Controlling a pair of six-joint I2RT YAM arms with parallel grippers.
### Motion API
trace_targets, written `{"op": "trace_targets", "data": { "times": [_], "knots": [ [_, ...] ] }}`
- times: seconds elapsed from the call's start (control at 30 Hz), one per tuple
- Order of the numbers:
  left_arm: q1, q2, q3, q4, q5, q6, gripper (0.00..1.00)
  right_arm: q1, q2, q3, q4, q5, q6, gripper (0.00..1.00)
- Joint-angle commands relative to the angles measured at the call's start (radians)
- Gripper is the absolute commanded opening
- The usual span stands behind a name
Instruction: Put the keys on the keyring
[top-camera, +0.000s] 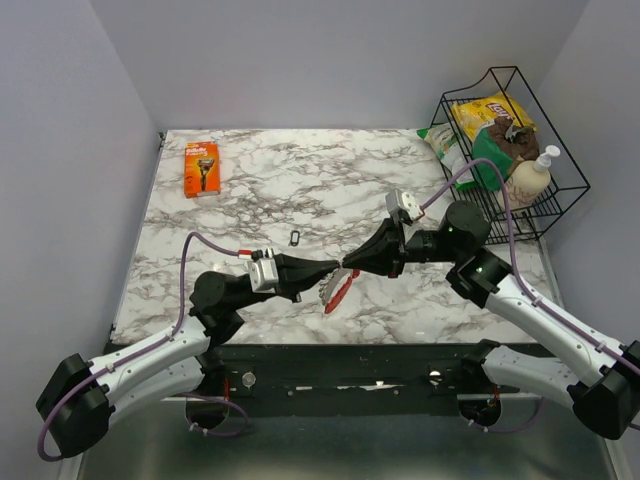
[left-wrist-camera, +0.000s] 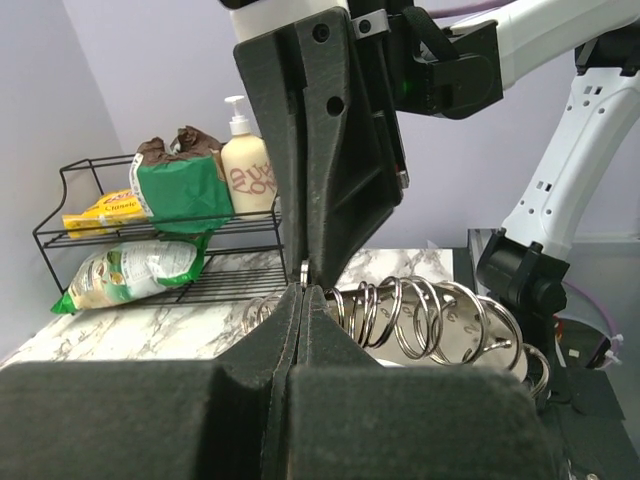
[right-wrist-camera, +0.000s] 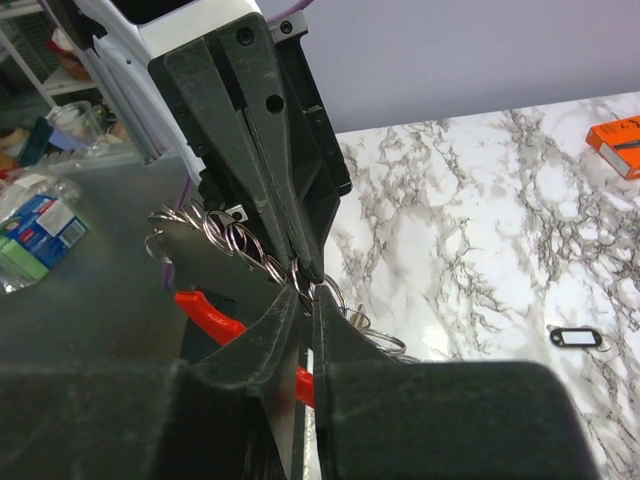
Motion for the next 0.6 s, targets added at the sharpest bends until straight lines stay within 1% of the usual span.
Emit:
{"op": "trace_targets", "data": {
  "times": [0.0, 0.03, 0.17, 0.23, 0.27, 0.33, 0.37, 0.4, 0.43, 0.47, 0.5, 0.53, 0.57],
  "knots": [
    [0.002, -0.017, 0.001, 0.074, -0.009, -0.006, 0.00, 0.009, -0.004, 0.031, 0.009, -0.021, -0.008, 0.03],
    [0.002, -0.017, 0.003, 0.072, -0.011, -0.005, 0.00, 0.009, -0.004, 0.031, 0.006, -0.024, -0.010, 0.01],
    [0.002, -0.026, 0.009, 0.040, -0.009, 0.007, 0.00, 0.010, -0.010, 0.048, -0.025, -0.021, -0.030, 0.01],
    [0.002, -0.039, 0.023, -0.007, -0.017, 0.021, 0.00, 0.010, -0.013, 0.054, -0.054, -0.015, -0.042, 0.01],
    [0.002, -0.044, 0.030, -0.030, -0.021, 0.027, 0.02, 0.010, -0.015, 0.057, -0.065, -0.009, -0.060, 0.01],
    [0.002, -0.067, 0.064, -0.127, -0.038, 0.055, 0.16, 0.010, -0.019, 0.069, -0.100, -0.002, -0.076, 0.01],
    [0.002, -0.078, 0.078, -0.168, -0.041, 0.070, 0.41, 0.010, -0.021, 0.075, -0.115, 0.002, -0.100, 0.01],
    [0.002, -0.087, 0.108, -0.246, -0.046, 0.092, 0.52, 0.012, -0.021, 0.086, -0.129, 0.011, -0.109, 0.01],
    [0.000, -0.101, 0.124, -0.288, -0.044, 0.110, 0.55, 0.010, -0.022, 0.091, -0.150, 0.011, -0.117, 0.01],
    [0.002, -0.105, 0.141, -0.328, -0.043, 0.121, 0.56, 0.010, -0.027, 0.094, -0.160, 0.014, -0.134, 0.01],
    [0.002, -0.110, 0.171, -0.401, -0.043, 0.121, 0.57, 0.010, -0.029, 0.097, -0.167, 0.019, -0.137, 0.01],
    [0.003, -0.119, 0.187, -0.441, -0.044, 0.174, 0.58, 0.010, -0.029, 0.101, -0.181, 0.018, -0.137, 0.01],
    [0.003, -0.124, 0.205, -0.481, -0.047, 0.190, 0.59, 0.010, -0.029, 0.106, -0.192, 0.019, -0.167, 0.01]
  ]
}}
